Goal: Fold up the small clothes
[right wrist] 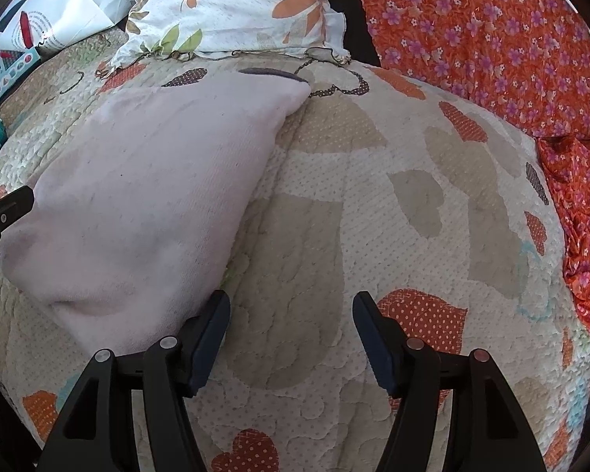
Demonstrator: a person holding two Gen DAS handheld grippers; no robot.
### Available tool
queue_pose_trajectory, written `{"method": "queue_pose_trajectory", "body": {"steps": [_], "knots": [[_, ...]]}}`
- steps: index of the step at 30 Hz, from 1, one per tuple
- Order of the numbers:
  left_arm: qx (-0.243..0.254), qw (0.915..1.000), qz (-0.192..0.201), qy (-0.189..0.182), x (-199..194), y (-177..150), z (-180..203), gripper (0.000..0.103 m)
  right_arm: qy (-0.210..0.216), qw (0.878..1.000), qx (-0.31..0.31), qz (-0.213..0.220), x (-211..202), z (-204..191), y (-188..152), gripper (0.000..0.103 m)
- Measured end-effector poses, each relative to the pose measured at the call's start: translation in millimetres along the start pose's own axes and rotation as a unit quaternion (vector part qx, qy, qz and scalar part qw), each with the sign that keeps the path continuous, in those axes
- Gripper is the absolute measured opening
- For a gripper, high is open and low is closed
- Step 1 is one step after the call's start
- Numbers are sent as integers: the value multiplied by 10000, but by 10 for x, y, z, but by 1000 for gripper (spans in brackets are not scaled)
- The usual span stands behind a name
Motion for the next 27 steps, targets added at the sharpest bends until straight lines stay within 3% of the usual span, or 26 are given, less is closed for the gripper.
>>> {"method": "queue_pose_trajectory", "body": {"steps": [18,27], "knots": [[290,9985,389,256,-136,-2,107,103,-389,9988,-296,88,-12,-58,3,71],[541,9973,503,-26,-178,-43,263,103,-389,9988,-237,170,-52,-50,6,71]]}}
Point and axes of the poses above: each gripper's, at about its wrist camera, not at the fingertips, and x roughly the way its jaws point, z to its right, y to its top, the point moved 5 cm from there along x, roughly the way its jaws point, and after that the axes turned 11 degrees about -z, right-handed, at the moved point
